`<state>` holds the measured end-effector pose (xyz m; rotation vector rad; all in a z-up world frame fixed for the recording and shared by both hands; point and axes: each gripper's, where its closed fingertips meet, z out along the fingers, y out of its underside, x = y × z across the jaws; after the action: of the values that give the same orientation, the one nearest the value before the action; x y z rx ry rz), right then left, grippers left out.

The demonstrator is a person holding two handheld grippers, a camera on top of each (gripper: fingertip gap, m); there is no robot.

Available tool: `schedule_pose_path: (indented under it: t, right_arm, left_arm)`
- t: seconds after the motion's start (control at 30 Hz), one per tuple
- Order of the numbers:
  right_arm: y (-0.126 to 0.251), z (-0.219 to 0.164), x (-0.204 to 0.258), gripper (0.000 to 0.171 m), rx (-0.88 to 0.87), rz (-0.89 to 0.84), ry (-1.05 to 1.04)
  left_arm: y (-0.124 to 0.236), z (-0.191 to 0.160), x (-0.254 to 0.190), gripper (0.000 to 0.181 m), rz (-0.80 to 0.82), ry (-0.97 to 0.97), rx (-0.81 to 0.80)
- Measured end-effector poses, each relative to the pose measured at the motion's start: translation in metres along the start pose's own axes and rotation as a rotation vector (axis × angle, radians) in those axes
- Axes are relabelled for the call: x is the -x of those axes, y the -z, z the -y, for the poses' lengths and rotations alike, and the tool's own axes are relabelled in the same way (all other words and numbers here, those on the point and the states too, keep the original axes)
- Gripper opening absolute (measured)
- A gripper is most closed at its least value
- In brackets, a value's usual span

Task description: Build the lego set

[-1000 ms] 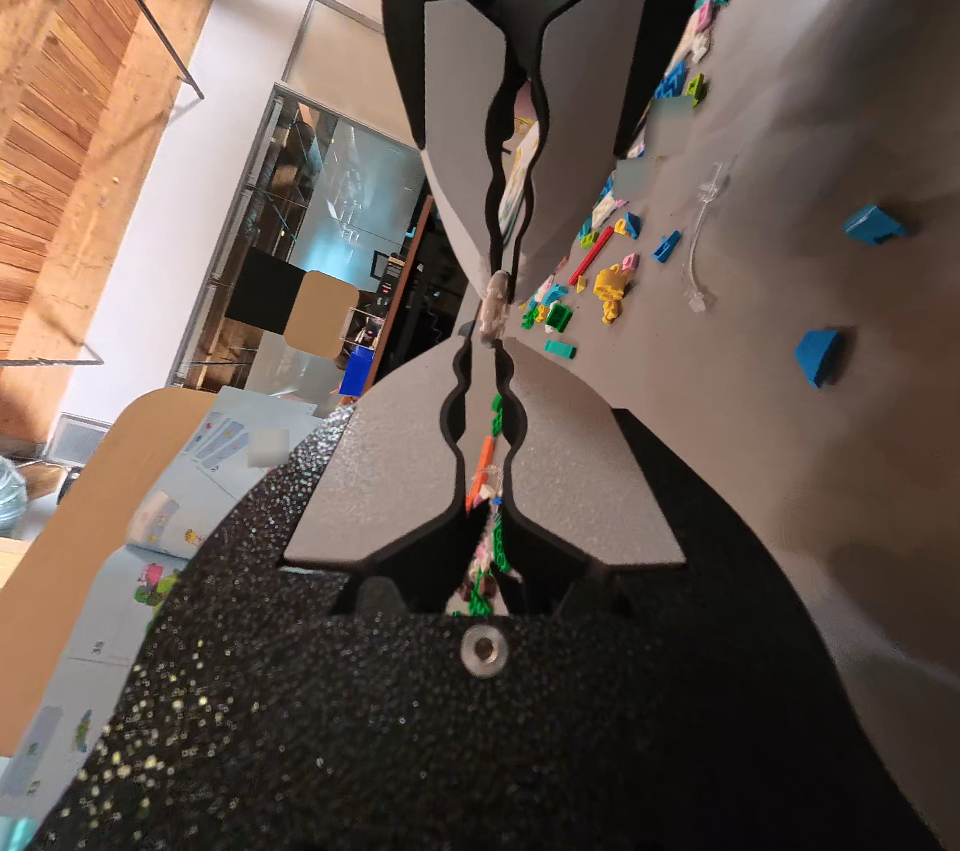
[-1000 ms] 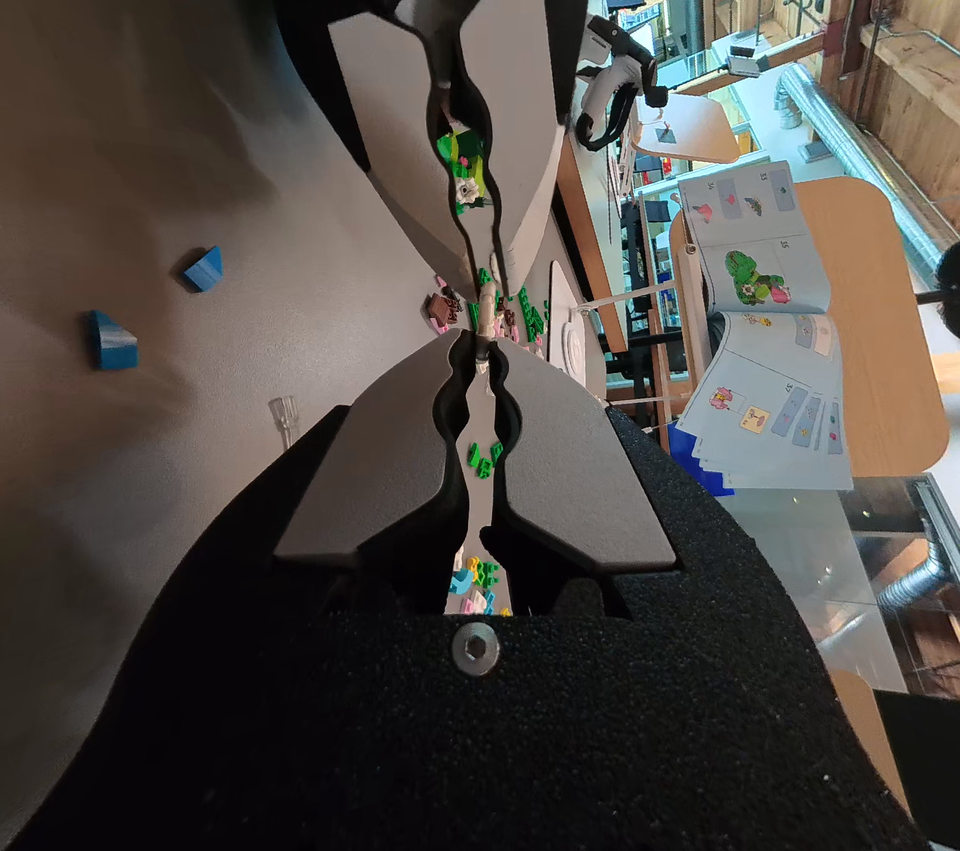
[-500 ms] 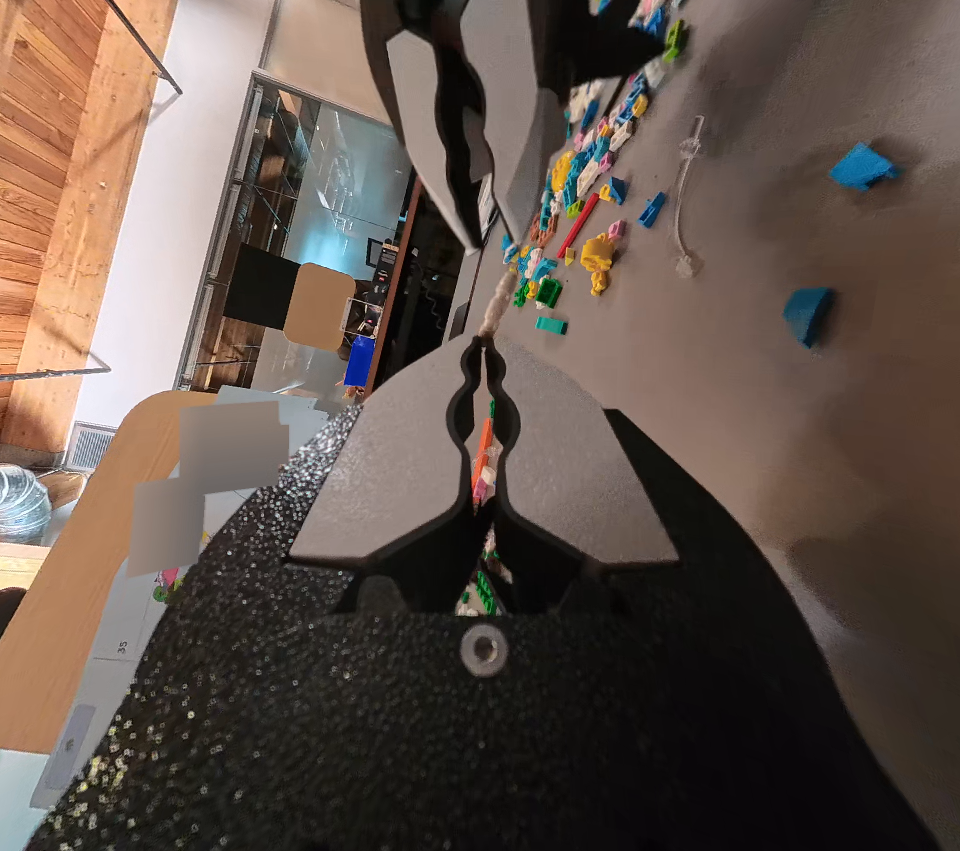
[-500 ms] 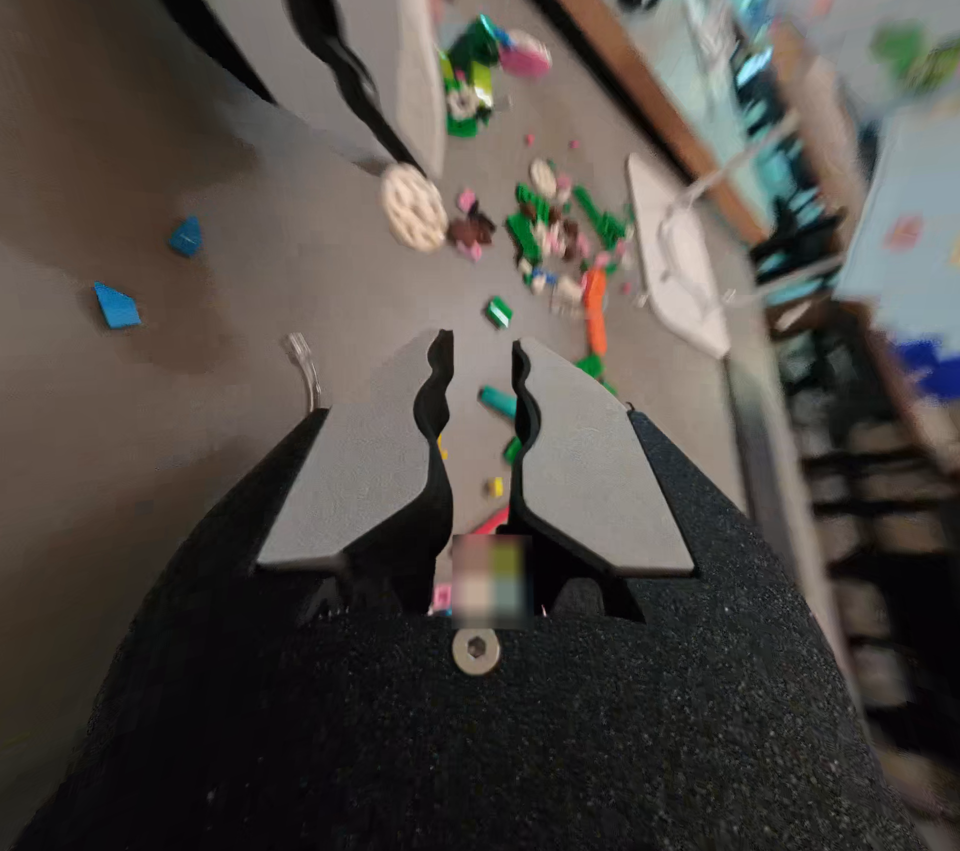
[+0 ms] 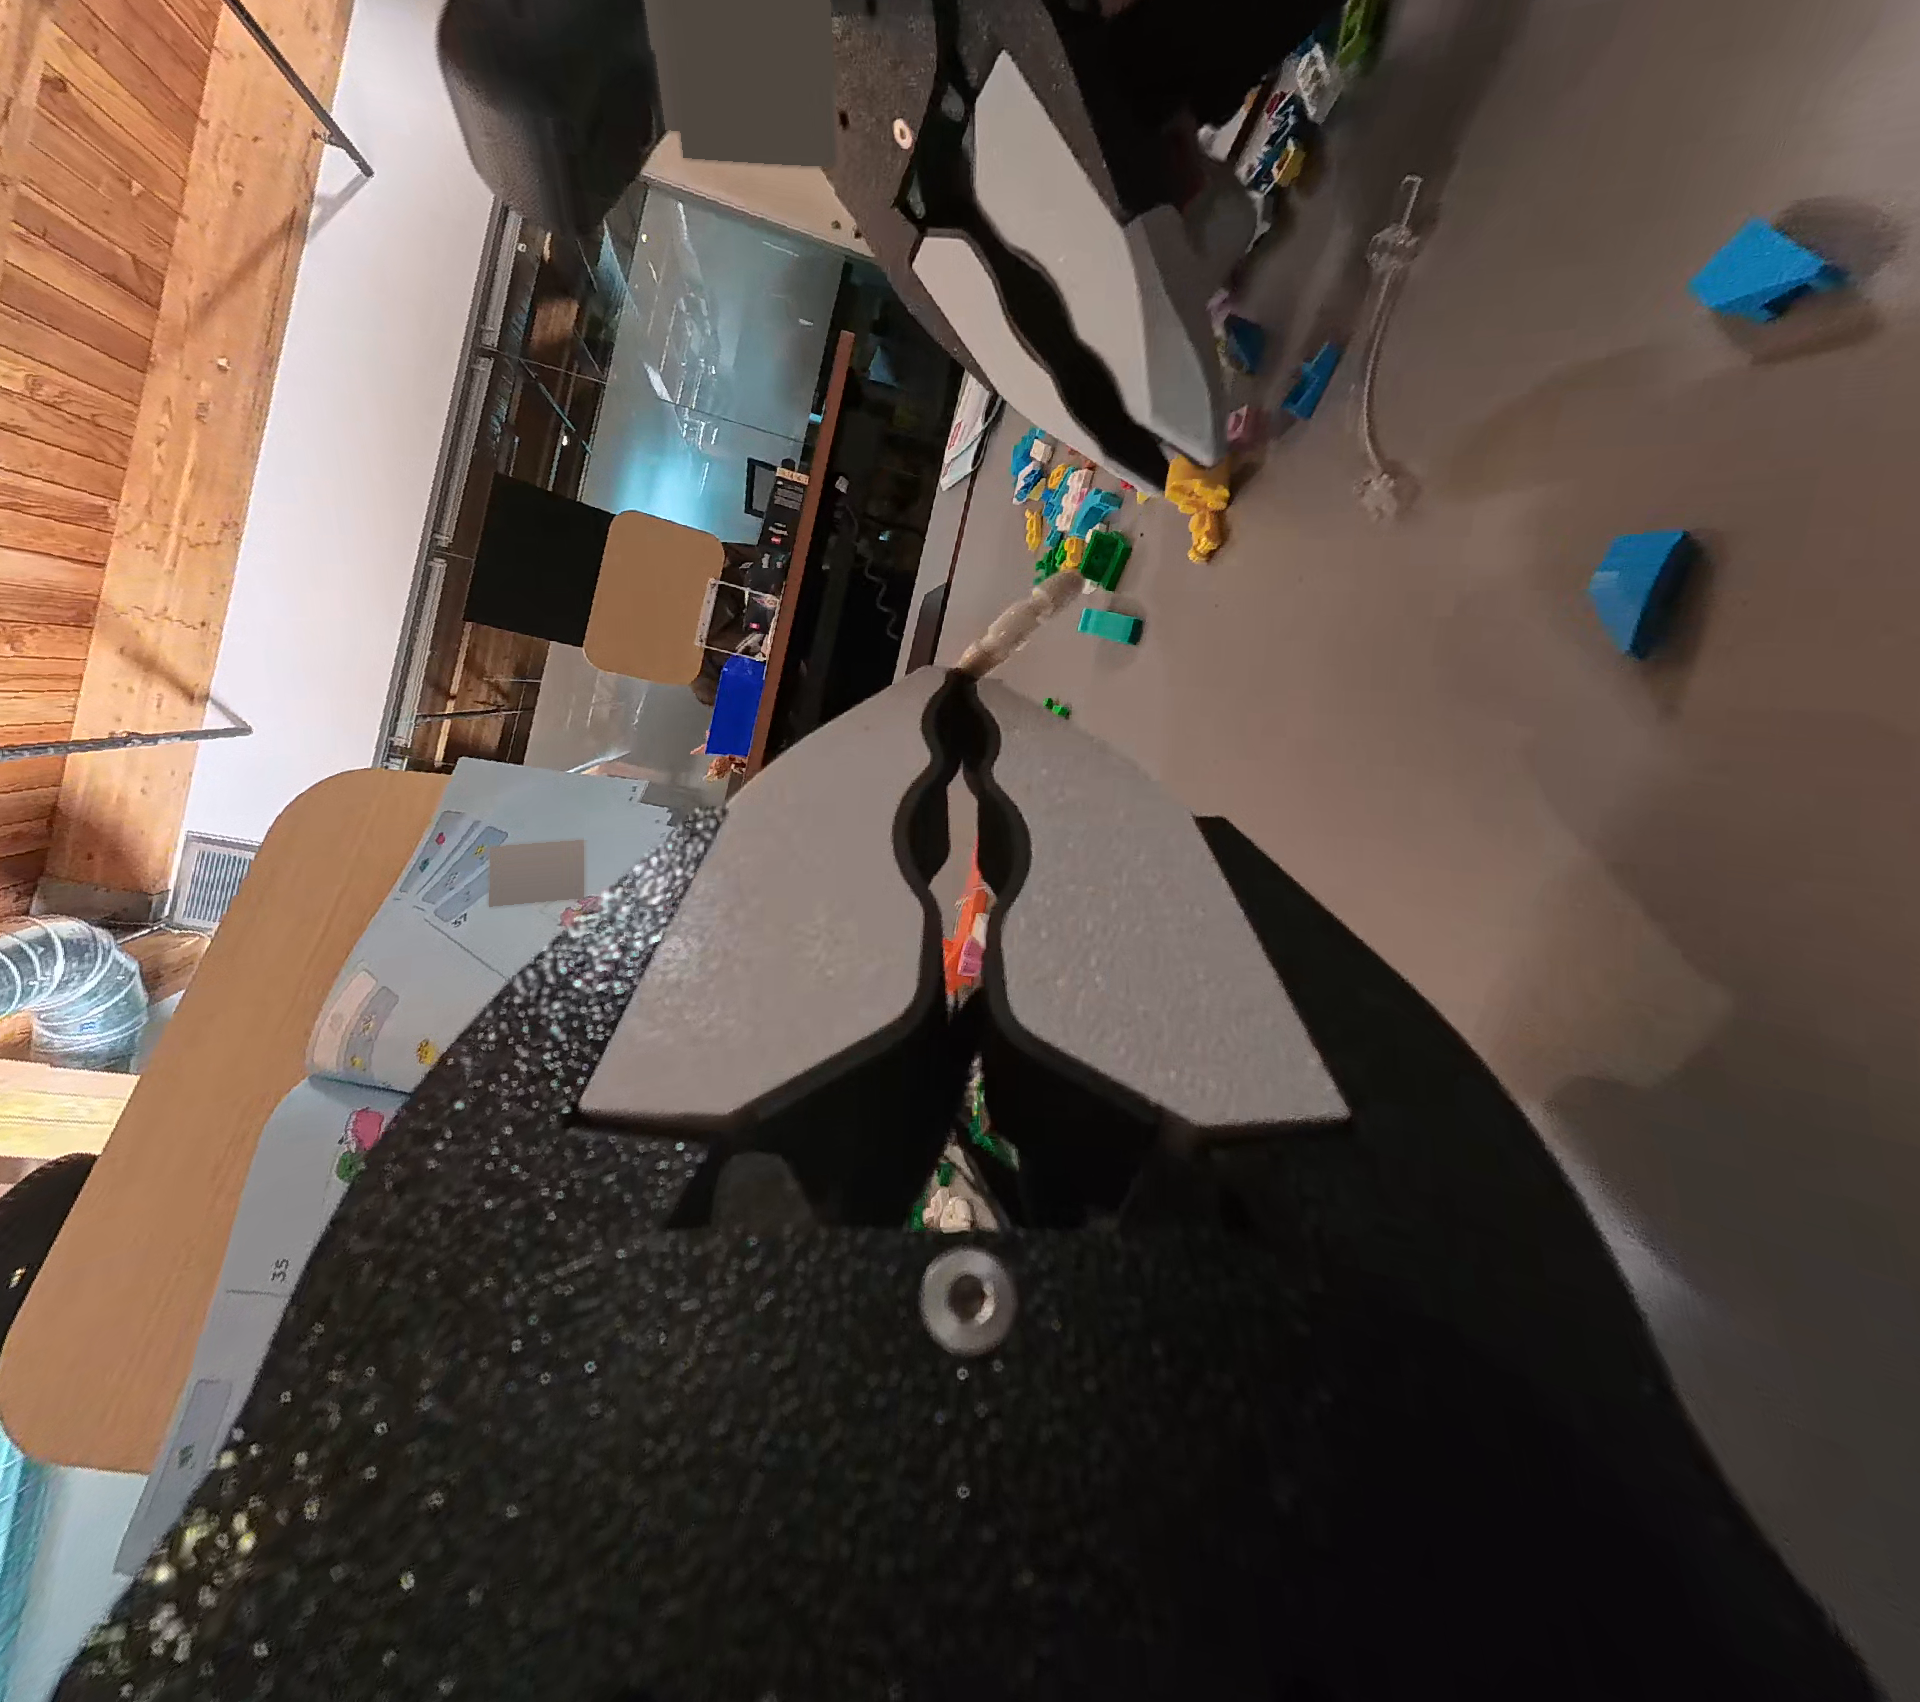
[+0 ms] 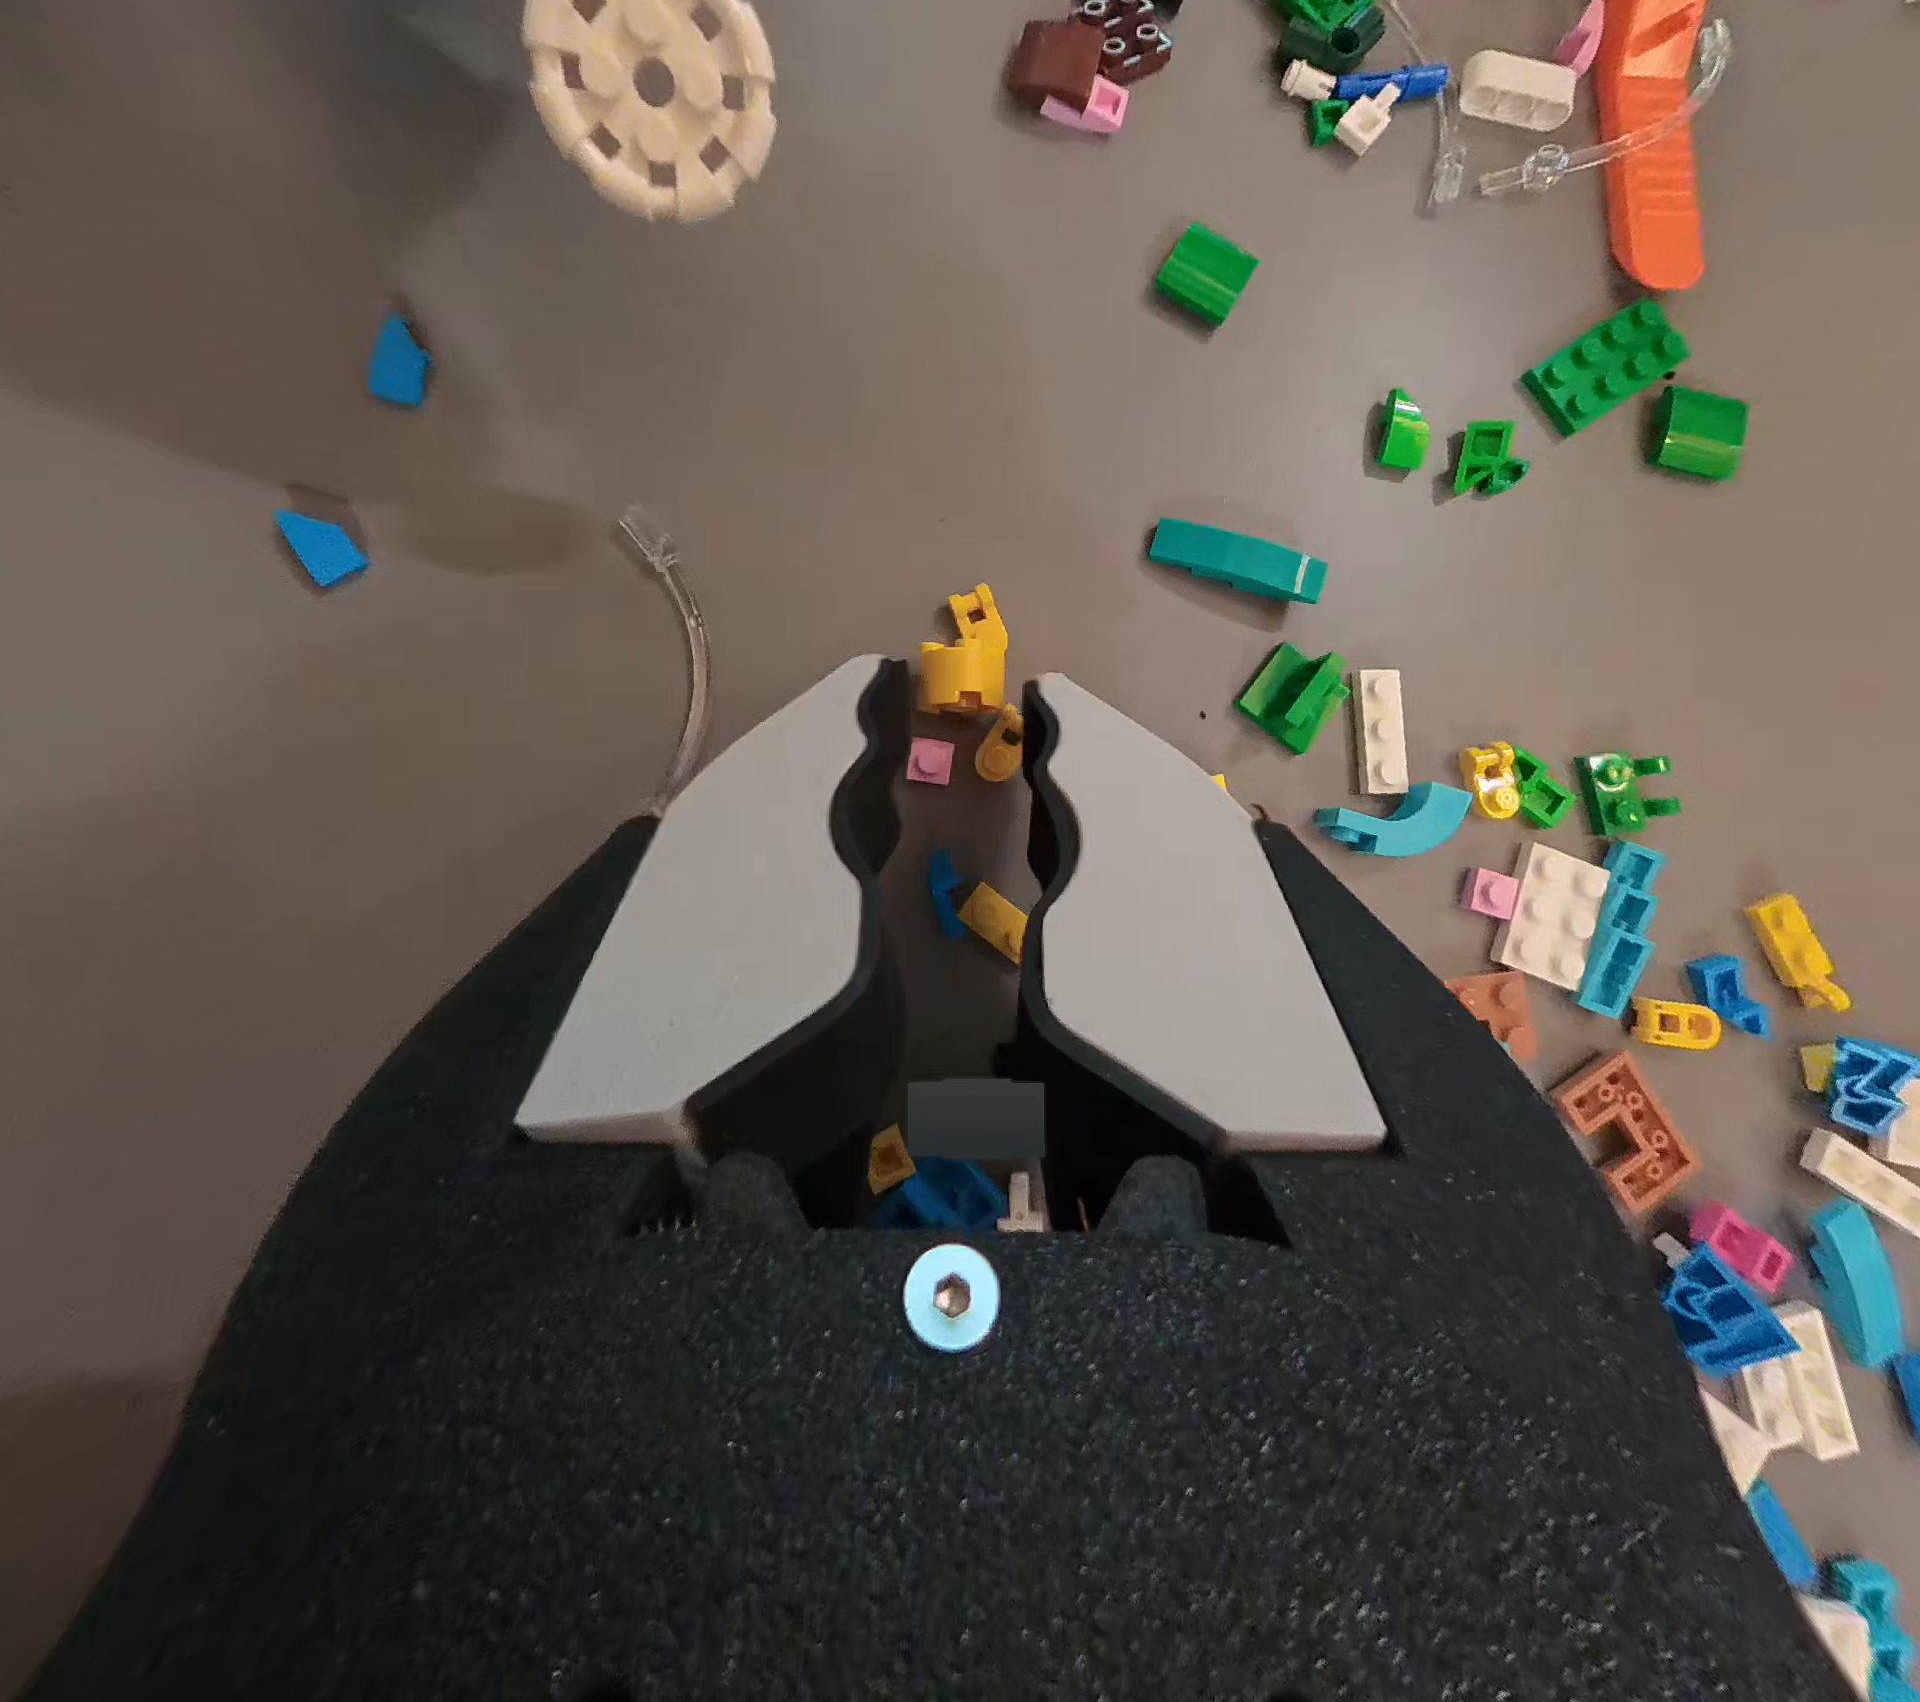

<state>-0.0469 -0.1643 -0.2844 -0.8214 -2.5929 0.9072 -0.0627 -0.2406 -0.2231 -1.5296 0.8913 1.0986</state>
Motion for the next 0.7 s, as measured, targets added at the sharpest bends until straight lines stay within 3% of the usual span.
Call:
schedule_pose_path:
  t: [0.17, 0.37, 0.47, 0.7]
  right_arm:
    - [0.005, 0.012, 0.006, 0.014, -0.08, 0.006, 0.076]
    - [0.022, 0.059, 0.025, 0.014, -0.422, 0.121, 0.04]
    - [0.013, 0.049, 0.022, 0.014, -0.33, 0.094, 0.041]
    - [-0.009, 0.033, 0.023, 0.014, -0.144, 0.052, 0.045]
  left_arm:
    - [0.0, 0.0, -0.001, 0.0, -0.002, 0.006, -0.003]
    - [0.0, 0.003, 0.002, 0.0, -0.001, 0.054, -0.021]
    - [-0.003, -0.008, -0.001, 0.0, -0.021, 0.066, 0.029]
    - [-0.004, -0.035, 0.006, 0.0, -0.123, 0.433, 0.104]
